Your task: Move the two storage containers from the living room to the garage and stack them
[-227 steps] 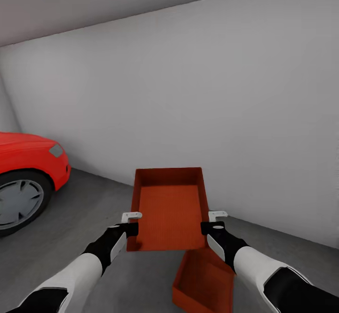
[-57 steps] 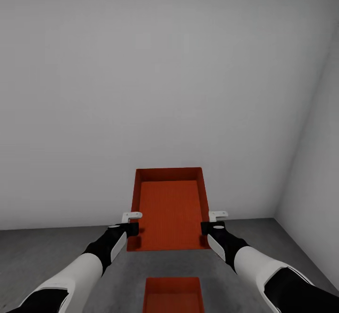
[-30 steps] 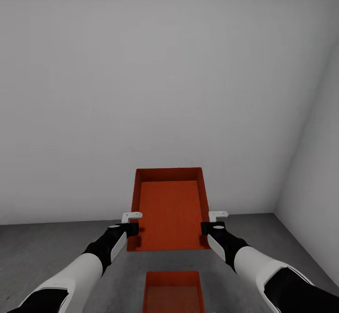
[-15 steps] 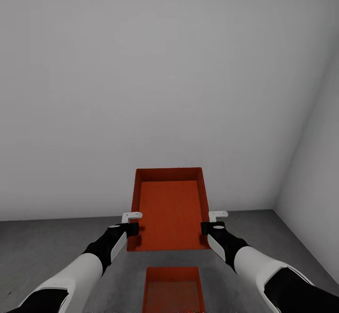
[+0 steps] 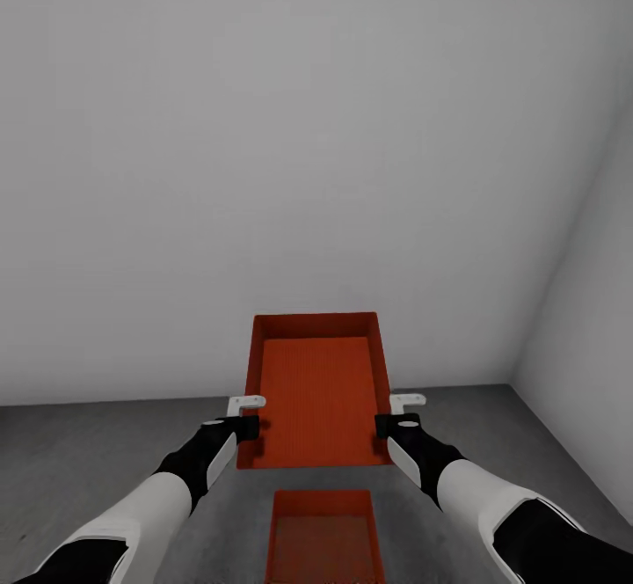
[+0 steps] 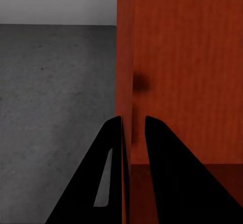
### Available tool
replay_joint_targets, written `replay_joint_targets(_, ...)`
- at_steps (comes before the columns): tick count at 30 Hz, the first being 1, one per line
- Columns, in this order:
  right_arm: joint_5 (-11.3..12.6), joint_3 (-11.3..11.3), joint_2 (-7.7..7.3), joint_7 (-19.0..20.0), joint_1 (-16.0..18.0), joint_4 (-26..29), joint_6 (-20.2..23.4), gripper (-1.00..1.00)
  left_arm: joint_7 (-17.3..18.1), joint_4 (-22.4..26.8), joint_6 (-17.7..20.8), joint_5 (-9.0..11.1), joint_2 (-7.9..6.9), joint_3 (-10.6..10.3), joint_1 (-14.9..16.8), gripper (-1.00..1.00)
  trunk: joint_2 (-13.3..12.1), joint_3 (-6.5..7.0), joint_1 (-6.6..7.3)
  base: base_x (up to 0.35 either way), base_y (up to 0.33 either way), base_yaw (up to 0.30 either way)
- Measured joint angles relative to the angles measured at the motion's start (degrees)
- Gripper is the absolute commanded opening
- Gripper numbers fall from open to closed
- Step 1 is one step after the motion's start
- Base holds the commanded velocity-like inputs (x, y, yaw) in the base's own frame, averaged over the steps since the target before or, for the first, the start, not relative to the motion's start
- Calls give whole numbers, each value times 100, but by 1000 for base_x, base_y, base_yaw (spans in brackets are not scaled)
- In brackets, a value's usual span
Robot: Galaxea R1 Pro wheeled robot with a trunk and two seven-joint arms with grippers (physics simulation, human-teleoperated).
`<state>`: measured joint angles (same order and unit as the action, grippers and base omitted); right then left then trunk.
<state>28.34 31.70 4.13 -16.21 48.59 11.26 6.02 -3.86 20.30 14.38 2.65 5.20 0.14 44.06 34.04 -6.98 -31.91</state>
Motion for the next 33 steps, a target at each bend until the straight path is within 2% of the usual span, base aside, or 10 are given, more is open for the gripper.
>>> replay_joint_targets(33, 0, 1, 0, 0, 0, 0, -4, -100, 0, -1, -5, 1, 0, -1, 0, -100, 1, -306, 0, 0, 0, 0)
